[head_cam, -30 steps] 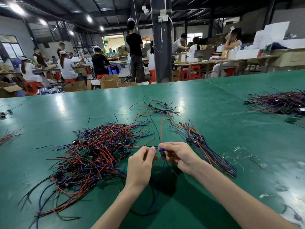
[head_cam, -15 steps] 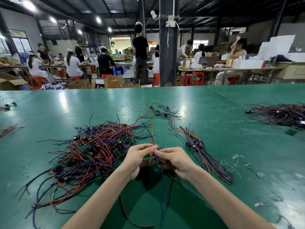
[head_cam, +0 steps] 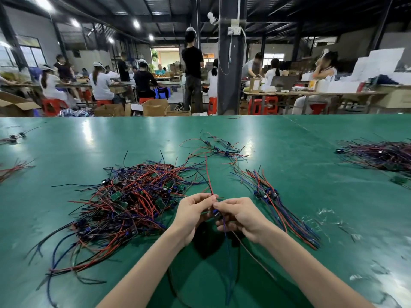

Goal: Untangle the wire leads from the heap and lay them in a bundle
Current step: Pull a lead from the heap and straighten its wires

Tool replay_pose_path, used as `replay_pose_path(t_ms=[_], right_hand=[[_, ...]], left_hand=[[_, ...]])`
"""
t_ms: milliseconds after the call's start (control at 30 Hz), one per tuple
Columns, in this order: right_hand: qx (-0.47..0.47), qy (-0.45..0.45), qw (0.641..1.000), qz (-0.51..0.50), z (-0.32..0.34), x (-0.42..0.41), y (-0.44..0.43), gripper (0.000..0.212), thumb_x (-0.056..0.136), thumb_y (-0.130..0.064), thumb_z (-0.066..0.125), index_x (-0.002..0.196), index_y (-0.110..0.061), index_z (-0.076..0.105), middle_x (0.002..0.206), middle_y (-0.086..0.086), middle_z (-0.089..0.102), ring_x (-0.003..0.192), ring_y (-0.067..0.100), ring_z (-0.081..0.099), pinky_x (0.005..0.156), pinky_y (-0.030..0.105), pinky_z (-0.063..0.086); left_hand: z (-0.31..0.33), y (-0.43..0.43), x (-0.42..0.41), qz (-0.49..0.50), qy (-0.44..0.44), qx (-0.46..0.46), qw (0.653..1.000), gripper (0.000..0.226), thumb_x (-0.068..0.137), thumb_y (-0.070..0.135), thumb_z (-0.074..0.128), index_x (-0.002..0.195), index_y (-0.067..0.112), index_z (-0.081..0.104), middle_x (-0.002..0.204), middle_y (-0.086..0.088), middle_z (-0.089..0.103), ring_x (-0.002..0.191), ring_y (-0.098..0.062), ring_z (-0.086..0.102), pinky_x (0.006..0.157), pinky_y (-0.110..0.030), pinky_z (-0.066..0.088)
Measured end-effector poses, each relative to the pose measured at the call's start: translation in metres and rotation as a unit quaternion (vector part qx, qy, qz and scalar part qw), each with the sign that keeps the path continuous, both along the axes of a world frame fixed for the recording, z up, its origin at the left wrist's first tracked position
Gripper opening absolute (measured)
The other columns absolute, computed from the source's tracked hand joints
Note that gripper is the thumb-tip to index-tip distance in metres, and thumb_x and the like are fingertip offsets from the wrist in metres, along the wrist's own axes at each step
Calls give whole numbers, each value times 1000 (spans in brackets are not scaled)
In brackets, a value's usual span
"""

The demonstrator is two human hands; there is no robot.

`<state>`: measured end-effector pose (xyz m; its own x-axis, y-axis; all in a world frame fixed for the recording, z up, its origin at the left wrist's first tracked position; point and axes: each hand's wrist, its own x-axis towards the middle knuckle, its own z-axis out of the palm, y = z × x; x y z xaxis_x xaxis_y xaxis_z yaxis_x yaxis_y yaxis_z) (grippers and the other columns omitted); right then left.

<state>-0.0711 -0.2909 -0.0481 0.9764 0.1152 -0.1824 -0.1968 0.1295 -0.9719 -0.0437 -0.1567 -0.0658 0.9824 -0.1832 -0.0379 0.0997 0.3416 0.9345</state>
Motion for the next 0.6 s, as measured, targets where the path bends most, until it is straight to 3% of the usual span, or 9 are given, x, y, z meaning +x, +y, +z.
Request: replay_pose_path(t_ms=[267, 433, 533, 600], right_hand=[[-11, 13, 1000, 7, 3, -5, -2, 20, 88, -5, 60, 96, 11, 67, 65, 11, 64, 50, 17, 60, 47, 25, 52], [-39, 5, 999, -1, 1, -6, 0, 12, 87, 0, 56, 79, 5, 61, 59, 11, 57, 44, 15, 57, 44, 25, 51], [-66, 5, 998, -20, -3, -4, 2, 8, 84, 3, 55, 76, 3, 54, 60, 12, 47, 41, 16, 51, 42, 25, 51], [-78, 6, 996, -33, -6, -3, 4, 14, 84, 3, 56, 70, 2, 52, 61, 10, 44, 43, 17, 45, 41, 25, 50]], left_hand=[[1, 4, -3, 0, -12, 49, 999, 4, 83, 7, 67, 81, 9, 70, 71, -2, 71, 60, -8, 61, 54, -17, 47], [-2, 3, -3, 16, -65, 115, 991, 9, 79, 5, 73, 74, 12, 69, 64, 2, 66, 57, -6, 56, 53, -14, 44], [-3, 3, -2, 63, -151, 217, 962, 15, 76, 6, 77, 69, 15, 67, 61, 5, 63, 55, -3, 52, 56, -14, 44], [-4, 4, -2, 86, -234, 314, 916, 20, 75, 11, 78, 66, 20, 63, 60, 9, 62, 53, 4, 51, 58, -12, 42]])
